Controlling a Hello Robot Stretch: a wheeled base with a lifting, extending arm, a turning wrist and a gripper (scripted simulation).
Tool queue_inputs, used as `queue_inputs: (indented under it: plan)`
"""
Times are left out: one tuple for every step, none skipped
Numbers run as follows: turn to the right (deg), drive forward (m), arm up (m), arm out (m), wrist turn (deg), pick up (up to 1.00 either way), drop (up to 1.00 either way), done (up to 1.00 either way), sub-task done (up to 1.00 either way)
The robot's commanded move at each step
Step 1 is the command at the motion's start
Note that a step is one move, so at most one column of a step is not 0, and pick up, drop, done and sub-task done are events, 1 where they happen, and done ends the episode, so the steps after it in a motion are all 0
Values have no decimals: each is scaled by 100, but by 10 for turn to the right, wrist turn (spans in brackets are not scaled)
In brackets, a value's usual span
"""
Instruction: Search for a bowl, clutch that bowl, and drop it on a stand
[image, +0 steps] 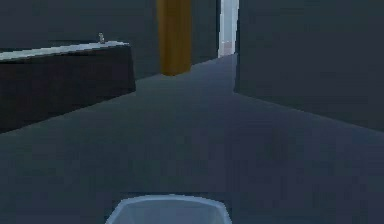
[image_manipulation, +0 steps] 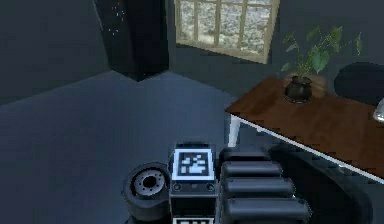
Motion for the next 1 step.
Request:
queue_inputs:
  plan:
    - [0,100,0,0,0,0,0,0,0]
